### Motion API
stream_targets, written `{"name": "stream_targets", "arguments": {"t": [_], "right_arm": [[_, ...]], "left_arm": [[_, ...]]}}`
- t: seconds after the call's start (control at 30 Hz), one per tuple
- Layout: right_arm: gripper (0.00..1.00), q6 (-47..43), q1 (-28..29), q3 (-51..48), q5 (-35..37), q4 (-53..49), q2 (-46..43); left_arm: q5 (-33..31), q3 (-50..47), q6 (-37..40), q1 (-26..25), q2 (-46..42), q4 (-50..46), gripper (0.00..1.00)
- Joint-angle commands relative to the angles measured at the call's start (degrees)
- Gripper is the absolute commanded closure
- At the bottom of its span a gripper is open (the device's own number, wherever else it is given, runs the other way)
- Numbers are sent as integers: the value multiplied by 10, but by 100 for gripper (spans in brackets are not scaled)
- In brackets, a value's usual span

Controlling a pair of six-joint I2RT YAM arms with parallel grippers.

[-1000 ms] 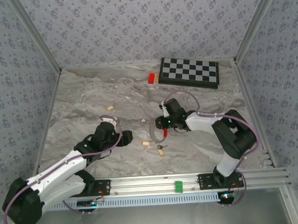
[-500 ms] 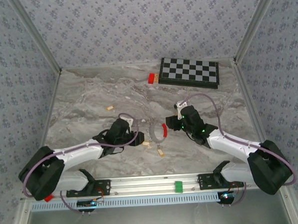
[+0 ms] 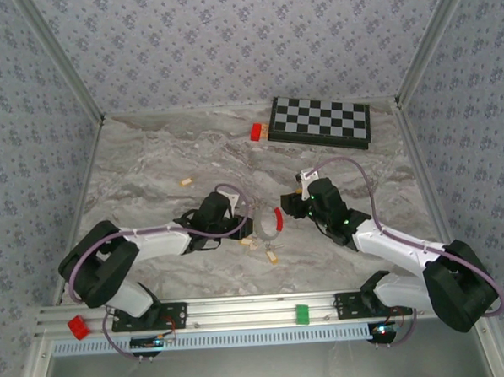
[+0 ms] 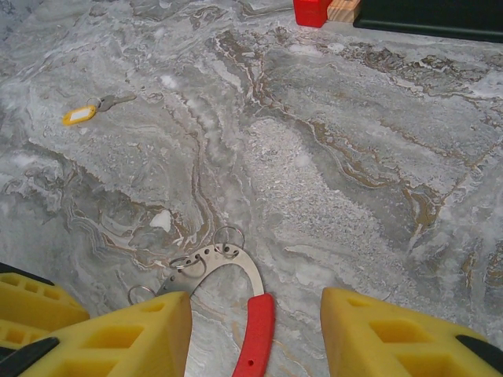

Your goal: Put the keys on the keyring

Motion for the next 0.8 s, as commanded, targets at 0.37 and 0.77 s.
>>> {"name": "stream_targets", "arguments": {"t": [0.37,0.77], "right_arm": [[52,-2,1,-4,3,16,7],[52,-2,6,-1,1,18,13]], "left_arm": [[22,29,15,-2,58,31,71],[29,35,21,-3,53,22,90]]}}
